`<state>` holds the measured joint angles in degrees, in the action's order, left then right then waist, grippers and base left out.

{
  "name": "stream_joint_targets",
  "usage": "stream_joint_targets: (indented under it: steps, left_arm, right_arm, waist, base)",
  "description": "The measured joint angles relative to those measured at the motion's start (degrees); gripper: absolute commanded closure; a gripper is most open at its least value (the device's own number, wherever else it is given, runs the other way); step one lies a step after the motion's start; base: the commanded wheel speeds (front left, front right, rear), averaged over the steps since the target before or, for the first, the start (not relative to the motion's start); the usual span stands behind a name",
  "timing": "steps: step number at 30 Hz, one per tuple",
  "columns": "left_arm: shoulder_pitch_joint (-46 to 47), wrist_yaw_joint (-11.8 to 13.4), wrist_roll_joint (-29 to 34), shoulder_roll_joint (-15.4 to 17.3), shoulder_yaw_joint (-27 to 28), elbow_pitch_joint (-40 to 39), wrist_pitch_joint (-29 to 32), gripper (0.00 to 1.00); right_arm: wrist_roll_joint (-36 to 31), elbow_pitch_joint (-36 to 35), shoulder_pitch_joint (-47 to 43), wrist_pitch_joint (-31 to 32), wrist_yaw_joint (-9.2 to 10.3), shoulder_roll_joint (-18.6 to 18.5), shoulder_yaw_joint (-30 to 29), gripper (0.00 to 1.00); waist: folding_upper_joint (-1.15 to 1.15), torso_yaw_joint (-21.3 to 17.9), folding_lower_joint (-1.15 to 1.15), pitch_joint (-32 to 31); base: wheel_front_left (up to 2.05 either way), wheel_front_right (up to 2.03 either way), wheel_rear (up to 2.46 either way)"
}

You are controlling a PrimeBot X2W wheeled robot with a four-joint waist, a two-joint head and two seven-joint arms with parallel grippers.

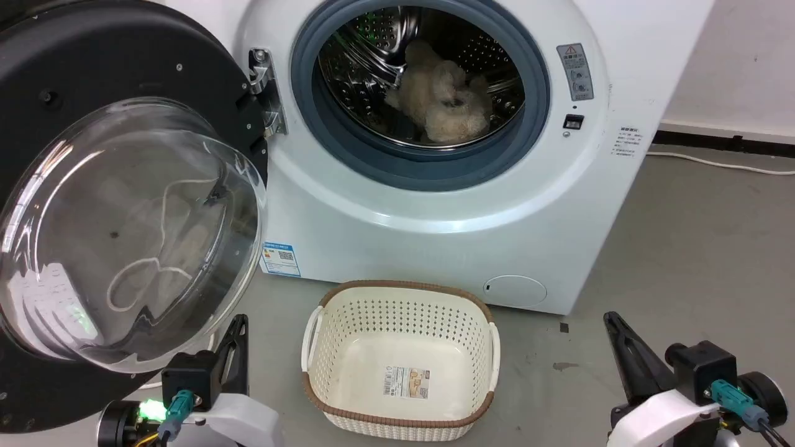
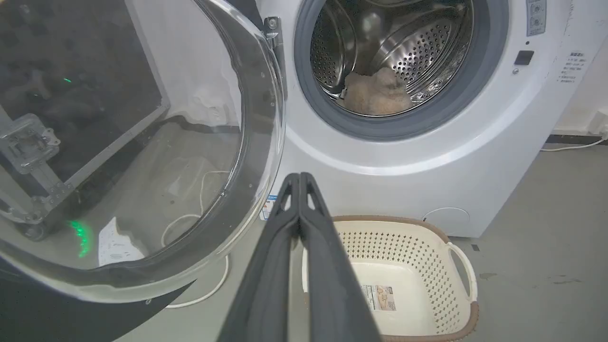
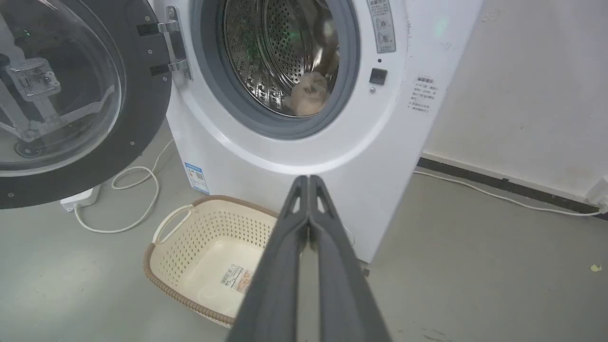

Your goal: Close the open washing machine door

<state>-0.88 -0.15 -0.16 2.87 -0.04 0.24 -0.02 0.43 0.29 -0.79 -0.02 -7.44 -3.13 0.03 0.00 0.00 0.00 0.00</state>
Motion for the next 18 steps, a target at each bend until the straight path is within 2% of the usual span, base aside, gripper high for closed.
stream_joint_targets:
  steps: [18]
  left_arm:
    - [0.00, 0.00, 0.00, 0.00, -0.01, 0.00, 0.00, 1.00]
  right_arm:
    - [0.00, 0.00, 0.01, 0.00, 0.00, 0.00, -0.02, 1.00]
  waist:
    - [0.00, 0.00, 0.00, 0.00]
  base:
    - [0.00, 0.00, 0.00]
